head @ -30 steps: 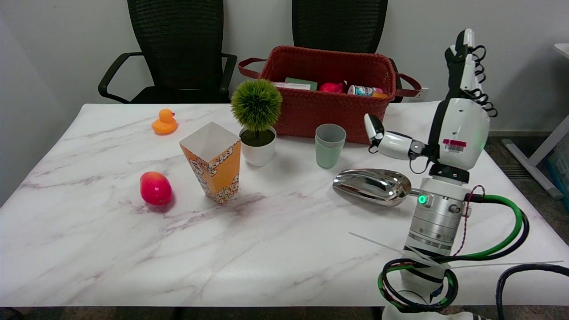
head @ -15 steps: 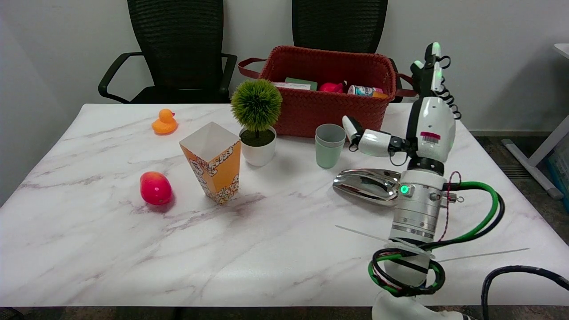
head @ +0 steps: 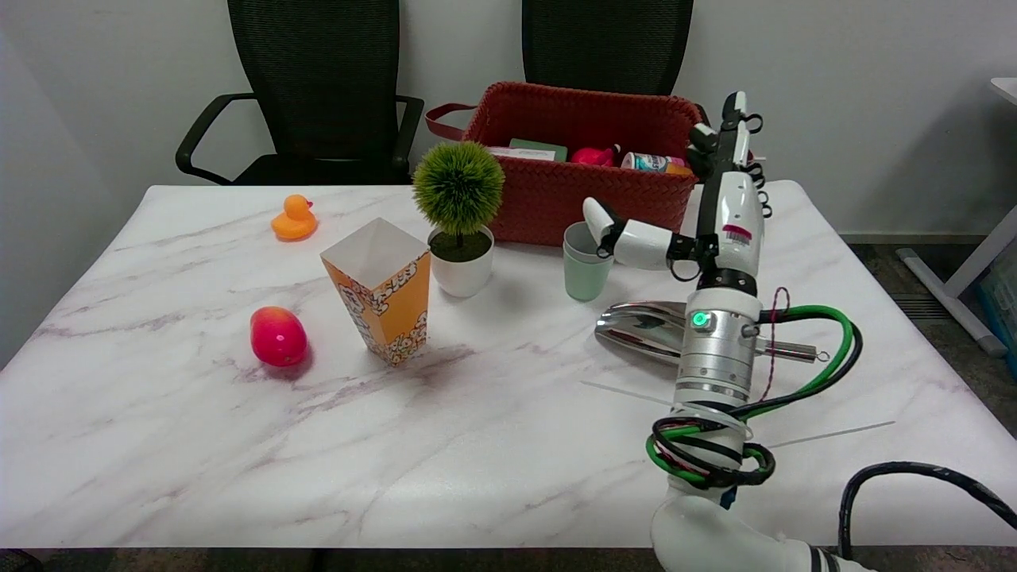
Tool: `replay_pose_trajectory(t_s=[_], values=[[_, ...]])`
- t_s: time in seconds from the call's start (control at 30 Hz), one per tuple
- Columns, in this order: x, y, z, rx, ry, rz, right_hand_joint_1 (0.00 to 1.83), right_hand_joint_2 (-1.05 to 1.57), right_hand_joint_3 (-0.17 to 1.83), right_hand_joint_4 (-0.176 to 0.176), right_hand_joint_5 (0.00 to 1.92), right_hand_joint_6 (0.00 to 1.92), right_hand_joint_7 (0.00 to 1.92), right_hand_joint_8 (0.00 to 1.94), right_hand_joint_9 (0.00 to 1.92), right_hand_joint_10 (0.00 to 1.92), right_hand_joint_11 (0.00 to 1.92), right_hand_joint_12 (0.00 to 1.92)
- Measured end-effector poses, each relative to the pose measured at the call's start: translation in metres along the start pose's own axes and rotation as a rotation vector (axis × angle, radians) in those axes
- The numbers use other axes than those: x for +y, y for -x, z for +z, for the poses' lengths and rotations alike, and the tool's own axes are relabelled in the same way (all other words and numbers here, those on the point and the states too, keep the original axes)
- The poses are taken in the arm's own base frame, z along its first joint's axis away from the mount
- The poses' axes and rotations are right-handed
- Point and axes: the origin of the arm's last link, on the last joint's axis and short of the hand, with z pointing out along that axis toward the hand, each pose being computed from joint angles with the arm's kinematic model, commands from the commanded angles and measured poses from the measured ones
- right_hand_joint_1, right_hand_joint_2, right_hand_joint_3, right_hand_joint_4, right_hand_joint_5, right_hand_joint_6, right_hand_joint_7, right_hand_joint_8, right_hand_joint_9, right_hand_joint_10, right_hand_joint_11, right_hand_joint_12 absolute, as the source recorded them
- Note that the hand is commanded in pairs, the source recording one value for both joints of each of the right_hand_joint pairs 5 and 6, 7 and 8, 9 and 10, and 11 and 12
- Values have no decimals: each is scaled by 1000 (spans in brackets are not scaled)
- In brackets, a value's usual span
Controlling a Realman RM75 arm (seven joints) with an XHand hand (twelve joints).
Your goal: Pick up the green cup.
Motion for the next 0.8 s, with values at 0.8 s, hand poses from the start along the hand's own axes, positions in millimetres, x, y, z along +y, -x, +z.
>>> replay_pose_trajectory(t_s=[0.8], values=[[12, 28, -2, -139, 106, 229, 1010, 239, 693, 0, 0, 0, 241, 241, 211, 211, 0, 0]])
